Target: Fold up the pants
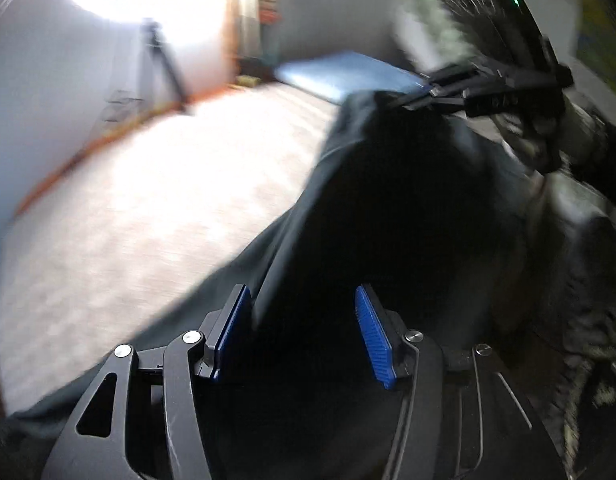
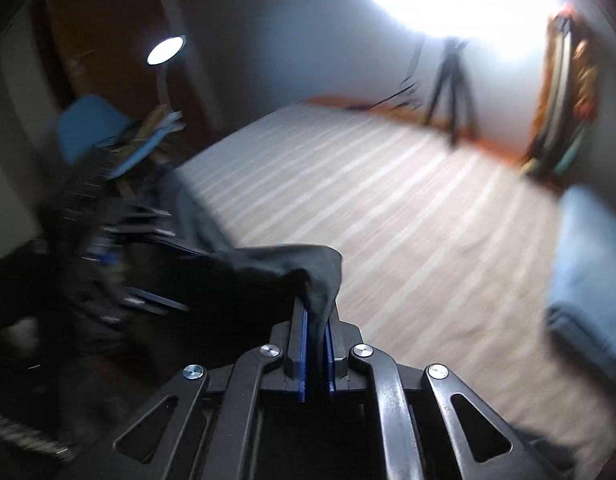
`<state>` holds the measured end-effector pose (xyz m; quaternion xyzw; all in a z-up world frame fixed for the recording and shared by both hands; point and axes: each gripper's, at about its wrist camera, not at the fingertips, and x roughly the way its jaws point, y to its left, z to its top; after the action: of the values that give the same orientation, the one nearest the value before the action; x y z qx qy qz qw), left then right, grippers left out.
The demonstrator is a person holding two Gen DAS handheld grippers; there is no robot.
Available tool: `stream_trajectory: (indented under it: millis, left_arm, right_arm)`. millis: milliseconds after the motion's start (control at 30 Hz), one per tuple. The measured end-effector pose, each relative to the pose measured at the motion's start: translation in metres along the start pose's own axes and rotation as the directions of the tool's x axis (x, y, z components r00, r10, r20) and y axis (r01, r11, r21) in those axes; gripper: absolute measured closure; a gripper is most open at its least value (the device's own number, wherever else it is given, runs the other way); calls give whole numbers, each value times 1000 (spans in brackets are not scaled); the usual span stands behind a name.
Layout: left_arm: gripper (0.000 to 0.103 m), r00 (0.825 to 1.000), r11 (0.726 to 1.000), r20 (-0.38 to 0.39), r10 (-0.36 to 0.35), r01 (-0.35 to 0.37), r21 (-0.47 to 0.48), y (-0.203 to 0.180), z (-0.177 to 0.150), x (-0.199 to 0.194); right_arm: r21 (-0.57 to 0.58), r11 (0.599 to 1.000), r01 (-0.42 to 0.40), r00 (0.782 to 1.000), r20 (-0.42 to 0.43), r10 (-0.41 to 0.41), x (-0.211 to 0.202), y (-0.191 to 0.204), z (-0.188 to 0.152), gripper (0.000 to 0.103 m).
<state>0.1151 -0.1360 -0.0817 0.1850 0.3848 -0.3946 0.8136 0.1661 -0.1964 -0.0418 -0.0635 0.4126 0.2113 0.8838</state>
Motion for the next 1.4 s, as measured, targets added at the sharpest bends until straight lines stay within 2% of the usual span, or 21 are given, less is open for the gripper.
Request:
stream_trajectory:
  millis: [133,233,300,333,400,500,600,633,667,700,767,800,867,967,1033,1100,1167,1200,1333,1367,1400]
  left_arm:
    - [50,994,989,1,107,-106,-103,35,-1,4]
    - [50,991,981,-58,120,-127,-144,50,-10,22]
    - [50,981,977,-108,161,-174,-120,54,-16,35]
    - [50,978,976,-127,166,-181,-121,57,-20,41]
    - [50,979,976,-145,144,-164,-140,60,-27,47]
    - [50,978,978,-155,138,-160,-137,60,-32,51]
    - [50,985,981,-125,119,-136,-137,55,-27,43]
    - [50,988,983,-112,109,-125,-138,53,-24,40]
    - [50,990,983,-101,98,-112,-143,49,-20,37]
    - [50,992,984,-94,82,-95,-149,47,-19,36]
    - [50,996,986,-80,40,-52,-156,42,-16,36]
    - [50,997,988,-76,23,-34,-154,37,-13,38]
    - [50,998,992,-67,-18,9,-130,23,-10,41]
    - [50,996,998,-79,-38,34,-50,-4,-9,48]
    - [50,993,998,-99,-59,57,-19,-17,-9,55]
    - [50,991,997,-118,-71,71,-7,-25,-10,62]
    - [50,988,997,-135,-75,76,4,-31,-10,70]
    - [50,988,997,-139,-70,72,12,-33,-10,73]
    - [50,989,997,-133,-61,65,28,-37,-11,73]
    - [50,989,998,-131,-62,66,25,-36,-11,73]
    - [50,990,998,-129,-63,67,23,-36,-11,74]
  right_arm:
    - [-12,991,137,991,-6,-137,41,-32,22,100]
    - [3,990,140,987,-82,-139,77,-56,29,99]
    - [-10,988,155,976,-156,-155,99,-57,31,96]
    - [-12,986,163,972,-167,-163,102,-59,29,91]
    - [11,983,181,967,-183,-176,101,-68,25,64]
    - [124,978,170,977,-153,-150,79,-91,20,60]
    - [233,956,180,983,-68,-169,27,-107,6,60]
    - [270,944,190,982,-43,-185,9,-111,-3,58]
    - [299,932,203,979,-34,-202,-4,-114,-12,51]
    - [336,911,240,969,-34,-243,-23,-116,-27,45]
    - [341,883,321,946,-66,-319,-43,-117,-52,44]
    - [340,857,388,921,-93,-379,-53,-120,-70,43]
    - [394,813,430,901,-125,-416,-72,-132,-102,36]
    - [520,748,412,905,-137,-403,-96,-156,-138,23]
    - [590,703,396,907,-133,-399,-111,-171,-159,21]
    - [653,684,325,935,-111,-338,-114,-185,-174,18]
    - [688,689,227,967,-77,-242,-105,-197,-182,18]
    - [691,692,211,972,-73,-223,-101,-200,-185,18]
    - [663,709,242,968,-115,-223,-83,-203,-188,16]
    - [656,718,234,969,-99,-225,-83,-200,-188,19]
    - [652,724,225,972,-95,-217,-82,-198,-186,35]
